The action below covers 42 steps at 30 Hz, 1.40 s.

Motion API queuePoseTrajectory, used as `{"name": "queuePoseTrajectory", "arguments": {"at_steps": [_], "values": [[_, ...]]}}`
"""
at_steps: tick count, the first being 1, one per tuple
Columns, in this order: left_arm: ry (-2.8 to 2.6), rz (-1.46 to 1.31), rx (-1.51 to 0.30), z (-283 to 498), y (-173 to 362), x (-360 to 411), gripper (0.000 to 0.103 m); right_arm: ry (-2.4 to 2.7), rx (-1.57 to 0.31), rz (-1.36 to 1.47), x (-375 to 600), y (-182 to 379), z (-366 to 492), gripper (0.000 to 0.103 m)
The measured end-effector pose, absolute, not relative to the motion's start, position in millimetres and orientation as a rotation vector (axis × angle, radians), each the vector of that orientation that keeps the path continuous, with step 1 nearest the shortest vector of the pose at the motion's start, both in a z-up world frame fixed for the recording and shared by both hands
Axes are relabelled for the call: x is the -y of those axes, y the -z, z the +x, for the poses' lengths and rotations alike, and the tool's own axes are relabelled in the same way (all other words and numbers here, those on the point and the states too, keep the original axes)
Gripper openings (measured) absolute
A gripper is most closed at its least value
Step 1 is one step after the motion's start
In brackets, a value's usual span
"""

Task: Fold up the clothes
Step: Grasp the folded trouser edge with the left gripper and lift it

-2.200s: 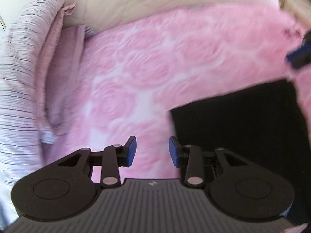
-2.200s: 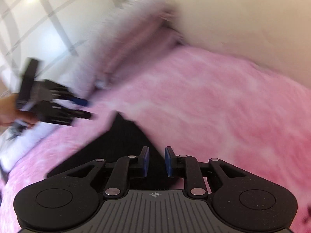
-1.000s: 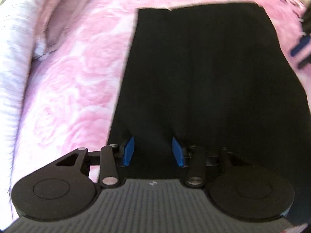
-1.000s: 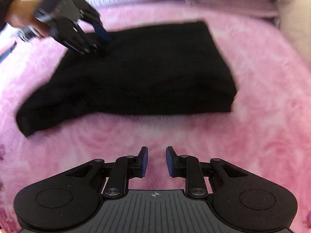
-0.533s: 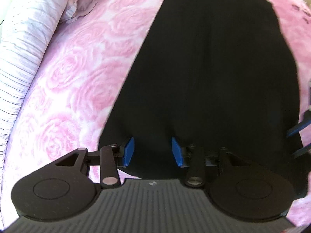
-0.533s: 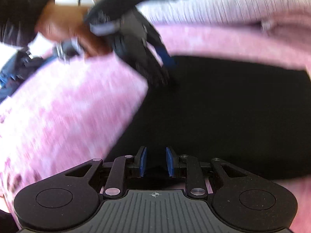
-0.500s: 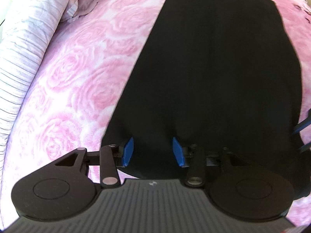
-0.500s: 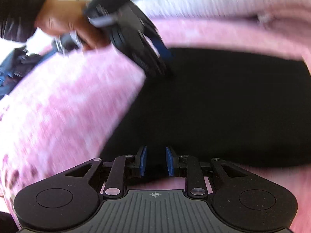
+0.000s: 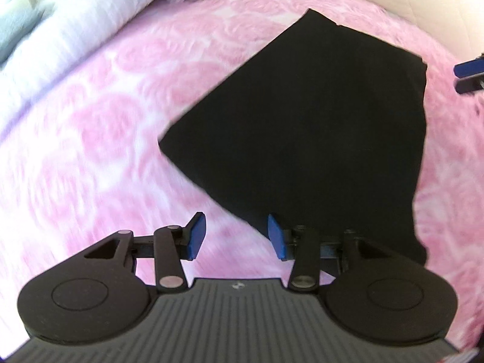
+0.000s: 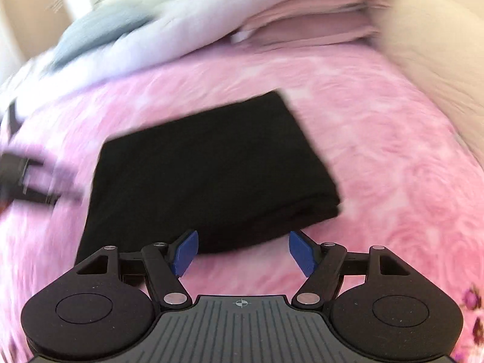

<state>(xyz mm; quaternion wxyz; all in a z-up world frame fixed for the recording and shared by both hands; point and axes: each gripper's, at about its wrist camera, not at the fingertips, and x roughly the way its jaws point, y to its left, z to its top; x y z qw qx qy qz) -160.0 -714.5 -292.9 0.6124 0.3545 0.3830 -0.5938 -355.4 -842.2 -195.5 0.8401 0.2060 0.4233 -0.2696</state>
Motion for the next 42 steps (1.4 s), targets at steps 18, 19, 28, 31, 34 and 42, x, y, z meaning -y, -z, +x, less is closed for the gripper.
{"name": "queuePoseTrajectory", "arguments": {"at_steps": [18,19,28,31,34,42], "values": [[1.006,0.272,-1.263,-148,330,701,0.047,0.187,-1.023,0.735,1085,290,-327,0.07],[0.986,0.26,-1.269,-147,334,696,0.047,0.159,-1.02,0.751,1089,294,-324,0.07],[0.966,0.236,-1.269,-136,332,718,0.021,-0.008,-1.045,0.852,1109,309,-306,0.043],[0.996,0.295,-1.229,-140,323,729,0.006,0.008,-1.009,0.867,1108,306,-316,0.024],[1.046,0.355,-1.189,-142,309,740,0.003,0.055,-0.934,0.937,1102,298,-337,0.017],[1.446,0.741,-0.949,-156,241,846,0.003,0.331,-0.742,1.127,1023,244,-453,0.015]]}}
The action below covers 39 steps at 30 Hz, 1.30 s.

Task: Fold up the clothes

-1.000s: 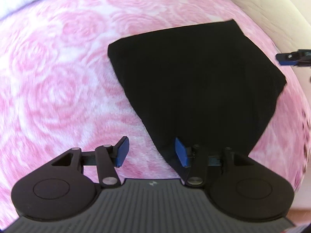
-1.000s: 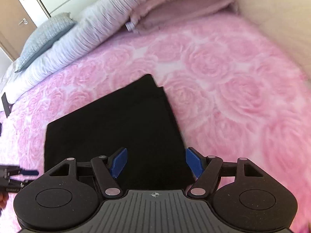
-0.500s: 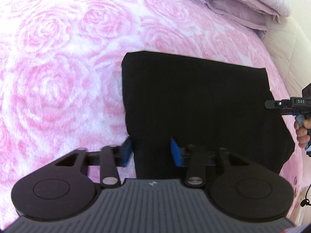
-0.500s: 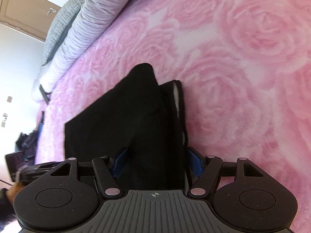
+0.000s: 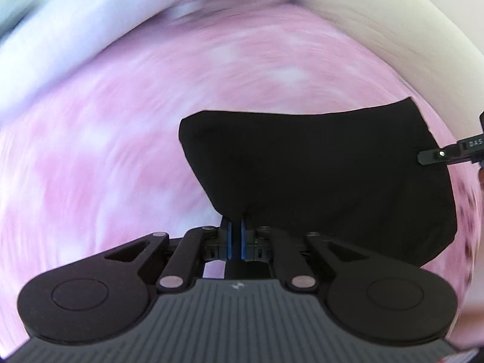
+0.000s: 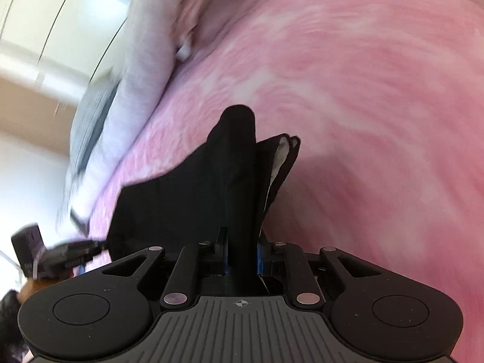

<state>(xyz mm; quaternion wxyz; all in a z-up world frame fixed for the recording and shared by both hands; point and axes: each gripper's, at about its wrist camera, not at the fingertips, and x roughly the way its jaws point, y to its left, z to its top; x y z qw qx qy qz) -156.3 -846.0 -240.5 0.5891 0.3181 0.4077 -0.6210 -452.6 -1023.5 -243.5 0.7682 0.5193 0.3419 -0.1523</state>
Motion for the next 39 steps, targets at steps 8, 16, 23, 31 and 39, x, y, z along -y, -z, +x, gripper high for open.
{"name": "queuePoseTrajectory", "arguments": {"at_steps": [8,16,23,31,39], "values": [[1.976,1.173,-0.557,-308,198,987,0.003,0.689,-0.431,1.494,832,227,-569,0.015],[2.057,1.245,-0.498,-445,234,994,0.022,0.845,-0.459,1.493,788,223,-623,0.054],[1.69,0.902,-0.842,-364,231,918,0.03,0.697,-0.702,0.932,876,164,-599,0.073],[1.269,0.478,-1.301,-262,256,755,0.034,0.498,-0.779,0.69,945,154,-506,0.073],[1.242,0.177,-1.48,-307,280,679,0.053,0.429,-0.825,0.559,930,132,-453,0.073]]}}
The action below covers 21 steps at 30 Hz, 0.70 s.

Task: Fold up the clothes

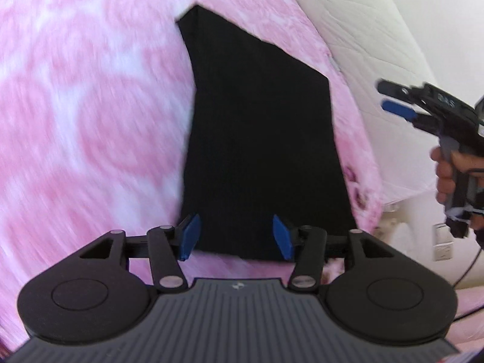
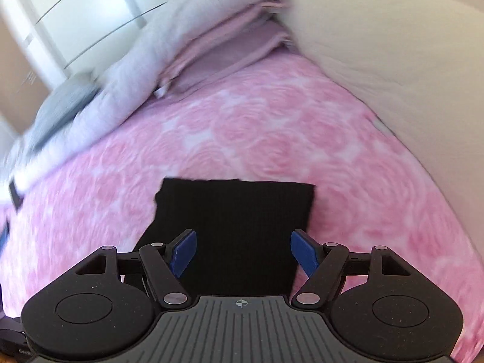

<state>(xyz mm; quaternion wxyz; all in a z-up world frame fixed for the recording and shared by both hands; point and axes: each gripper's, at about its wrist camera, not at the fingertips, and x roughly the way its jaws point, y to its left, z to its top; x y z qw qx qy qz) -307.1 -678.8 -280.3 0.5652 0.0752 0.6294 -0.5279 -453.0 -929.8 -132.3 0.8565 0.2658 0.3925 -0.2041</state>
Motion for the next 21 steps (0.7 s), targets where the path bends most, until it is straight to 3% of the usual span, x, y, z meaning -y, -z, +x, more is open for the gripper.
{"name": "queuePoseTrajectory", "arguments": {"at_steps": [2,6,14,21], "values": [[1.213,0.068,-1.559,-319,284,668,0.082,0.391,-0.865,0.501,922,130,-443,0.073],[1.071,-0.2,-1.719,-342,300,657,0.1,0.301,-0.907,0.417,923,129,-426,0.073],[0.631,-0.578,-1.752,-394,352,654,0.1,0.023,-0.935,0.349,985,158,-384,0.073],[0.536,-0.554,-1.58,-420,352,665,0.097,-0.249,-1.037,0.27,1028,210,-318,0.073]]}}
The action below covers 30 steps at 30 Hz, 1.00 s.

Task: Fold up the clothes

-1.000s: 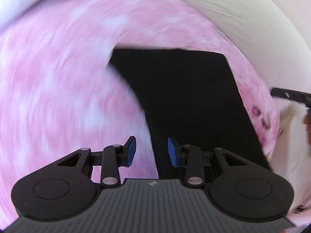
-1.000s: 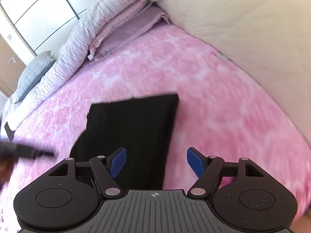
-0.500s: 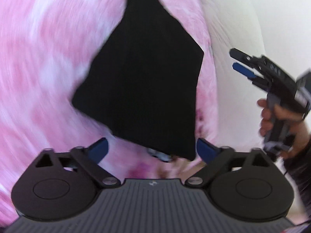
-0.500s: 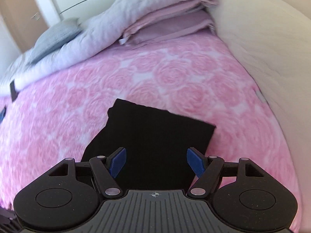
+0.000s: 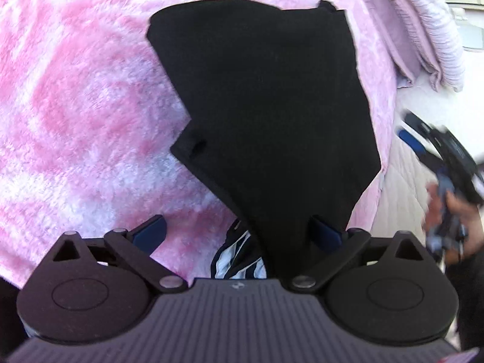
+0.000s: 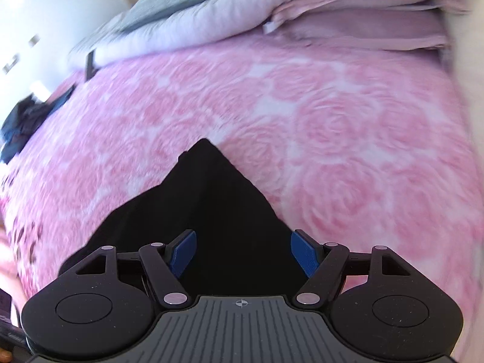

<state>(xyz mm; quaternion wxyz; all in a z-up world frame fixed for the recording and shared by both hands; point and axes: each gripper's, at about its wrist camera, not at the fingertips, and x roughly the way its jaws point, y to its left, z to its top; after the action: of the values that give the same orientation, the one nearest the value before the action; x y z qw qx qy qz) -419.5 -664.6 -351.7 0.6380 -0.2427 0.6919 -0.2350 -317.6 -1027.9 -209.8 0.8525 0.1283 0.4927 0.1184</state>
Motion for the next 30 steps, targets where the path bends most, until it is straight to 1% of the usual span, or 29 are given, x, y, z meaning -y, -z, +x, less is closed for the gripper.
{"name": "queuePoseTrajectory", "arguments": {"at_steps": [4,6,7,8,9,10,11,13,14,15,16,17,18,21,24,27,30], "values": [[0.561,-0.564,-1.51,-423,360,663,0.095,-0.366,-1.122,0.221,1036,250,-266,0.073],[0.565,-0.553,-1.472,-425,359,663,0.089,-0.414,-1.156,0.223,1038,265,-244,0.073],[0.57,-0.549,-1.455,-425,358,663,0.079,-0.444,-1.174,0.218,1035,271,-238,0.073],[0.585,-0.554,-1.441,-425,357,664,0.065,-0.474,-1.193,0.213,1033,277,-233,0.072],[0.6,-0.559,-1.427,-424,355,666,0.056,-0.504,-1.211,0.209,1031,283,-227,0.072],[0.616,-0.564,-1.414,-424,354,668,0.028,-0.534,-1.23,0.204,1028,288,-222,0.072],[0.625,-0.562,-1.402,-423,352,670,0.022,-0.564,-1.248,0.199,1026,294,-216,0.072],[0.619,-0.499,-1.384,-421,348,676,0.021,-0.593,-1.259,0.188,1022,301,-211,0.072],[0.622,-0.473,-1.375,-422,346,677,0.02,-0.59,-1.257,0.192,1023,303,-210,0.061],[0.626,-0.467,-1.369,-424,344,674,0.02,-0.564,-1.257,0.219,1027,302,-208,0.026],[0.631,-0.46,-1.364,-426,342,671,0.018,-0.544,-1.255,0.244,1030,301,-208,0.019],[0.641,-0.45,-1.361,-426,338,669,0.017,-0.54,-1.248,0.26,1034,297,-211,0.009],[0.657,-0.428,-1.359,-424,334,667,0.017,-0.534,-1.237,0.274,1038,292,-214,0.005],[0.711,-0.336,-1.361,-411,315,668,0.015,-0.497,-1.161,0.317,1049,264,-236,0.004],[0.782,-0.196,-1.354,-387,294,672,0.014,-0.409,-1.084,0.376,1065,233,-278,0.004],[0.921,-0.011,-1.329,-340,274,683,0.013,-0.245,-1.021,0.477,1094,212,-345,0.004],[1.137,0.191,-1.283,-304,258,729,0.013,-0.026,-0.951,0.61,1119,201,-430,0.004]]}}
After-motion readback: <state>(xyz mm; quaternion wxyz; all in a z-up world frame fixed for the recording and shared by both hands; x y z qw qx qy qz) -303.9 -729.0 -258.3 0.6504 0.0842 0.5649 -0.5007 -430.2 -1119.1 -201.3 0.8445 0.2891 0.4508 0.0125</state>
